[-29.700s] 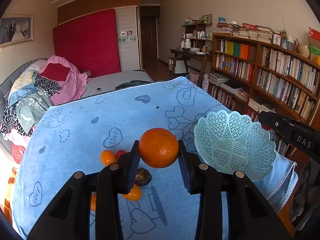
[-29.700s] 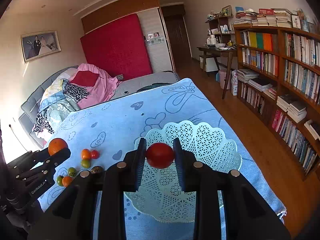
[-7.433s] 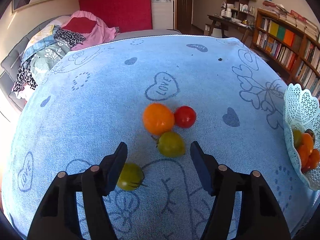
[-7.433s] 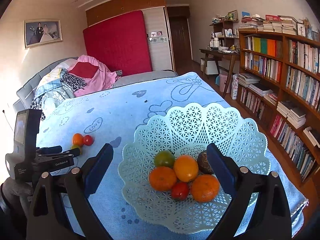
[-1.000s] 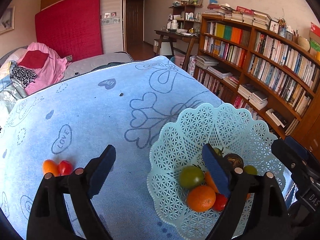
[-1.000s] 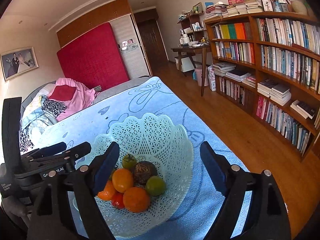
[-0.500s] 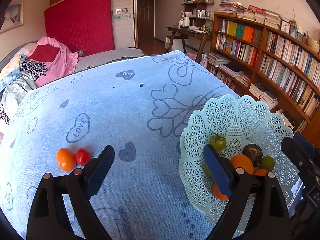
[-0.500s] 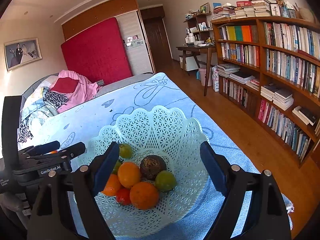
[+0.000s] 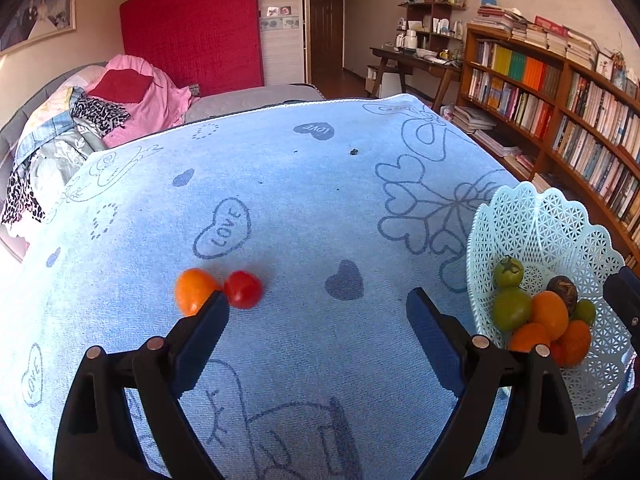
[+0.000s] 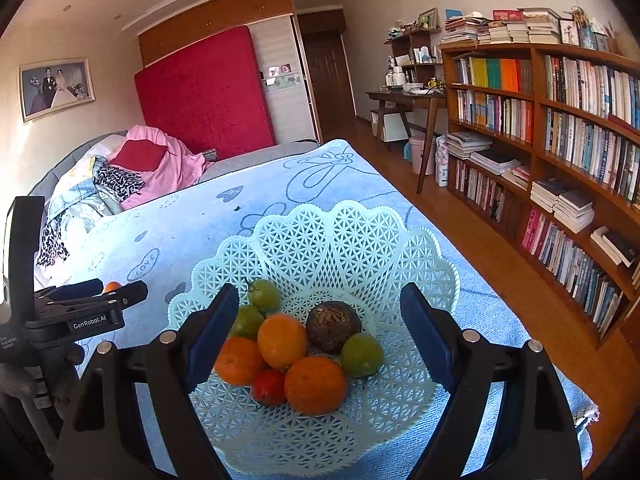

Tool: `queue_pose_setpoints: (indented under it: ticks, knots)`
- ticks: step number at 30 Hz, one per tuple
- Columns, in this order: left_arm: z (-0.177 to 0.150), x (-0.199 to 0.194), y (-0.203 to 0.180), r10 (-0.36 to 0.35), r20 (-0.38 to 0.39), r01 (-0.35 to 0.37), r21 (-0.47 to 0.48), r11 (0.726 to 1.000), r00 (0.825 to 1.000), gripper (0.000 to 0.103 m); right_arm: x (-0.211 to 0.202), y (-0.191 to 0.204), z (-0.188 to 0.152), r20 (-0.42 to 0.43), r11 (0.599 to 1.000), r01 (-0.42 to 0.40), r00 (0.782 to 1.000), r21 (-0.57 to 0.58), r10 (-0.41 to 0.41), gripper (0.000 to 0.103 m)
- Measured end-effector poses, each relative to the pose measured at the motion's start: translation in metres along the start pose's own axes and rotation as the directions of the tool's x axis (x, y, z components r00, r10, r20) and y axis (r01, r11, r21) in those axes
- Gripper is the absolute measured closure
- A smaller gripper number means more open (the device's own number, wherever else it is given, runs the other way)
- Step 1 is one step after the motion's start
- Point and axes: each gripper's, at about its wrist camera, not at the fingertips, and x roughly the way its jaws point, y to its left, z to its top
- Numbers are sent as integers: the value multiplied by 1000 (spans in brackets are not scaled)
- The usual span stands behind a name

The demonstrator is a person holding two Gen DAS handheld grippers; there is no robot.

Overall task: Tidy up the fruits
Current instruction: 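Move both open tools from the basket toward the small orange and red tomato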

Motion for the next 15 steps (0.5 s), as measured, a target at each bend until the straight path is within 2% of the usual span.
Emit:
queue_pose_setpoints:
  ticks: [15]
  knots:
    - [-11, 6, 62, 110, -28, -112, -72, 991, 993, 14, 9, 34, -4, -36, 994, -64, 997, -83, 61, 19]
